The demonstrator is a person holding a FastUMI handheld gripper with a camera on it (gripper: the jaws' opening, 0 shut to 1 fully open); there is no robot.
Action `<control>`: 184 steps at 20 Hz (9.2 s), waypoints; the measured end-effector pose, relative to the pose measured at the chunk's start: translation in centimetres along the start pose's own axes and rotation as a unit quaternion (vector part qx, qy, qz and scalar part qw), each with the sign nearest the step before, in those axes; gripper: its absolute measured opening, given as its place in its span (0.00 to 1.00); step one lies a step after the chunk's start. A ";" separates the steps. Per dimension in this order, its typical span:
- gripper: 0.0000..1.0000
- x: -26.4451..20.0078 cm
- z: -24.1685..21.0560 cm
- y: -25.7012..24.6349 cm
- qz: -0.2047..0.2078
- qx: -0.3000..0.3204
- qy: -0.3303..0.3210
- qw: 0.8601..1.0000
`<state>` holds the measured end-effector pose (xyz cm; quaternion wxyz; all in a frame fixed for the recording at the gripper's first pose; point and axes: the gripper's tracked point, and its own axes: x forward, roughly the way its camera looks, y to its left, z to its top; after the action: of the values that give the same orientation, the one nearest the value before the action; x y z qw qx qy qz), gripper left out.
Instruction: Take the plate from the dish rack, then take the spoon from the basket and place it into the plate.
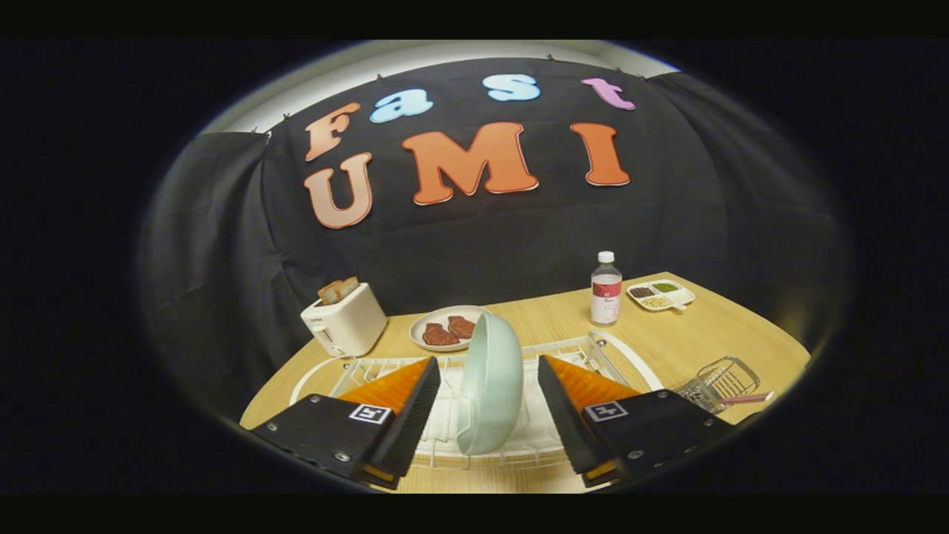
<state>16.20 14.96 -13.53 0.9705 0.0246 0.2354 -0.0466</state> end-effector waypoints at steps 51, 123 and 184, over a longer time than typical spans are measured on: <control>0.10 -7.4 3.0 -4.8 -0.079 -0.009 0.005 0.997; 0.76 -10.2 -5.9 -23.8 -0.056 -0.022 -0.170 0.984; 0.15 -15.7 -14.7 -2.3 0.144 -0.064 -0.063 0.986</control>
<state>-4.59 14.92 -19.41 0.9795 -0.0072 0.1702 0.1070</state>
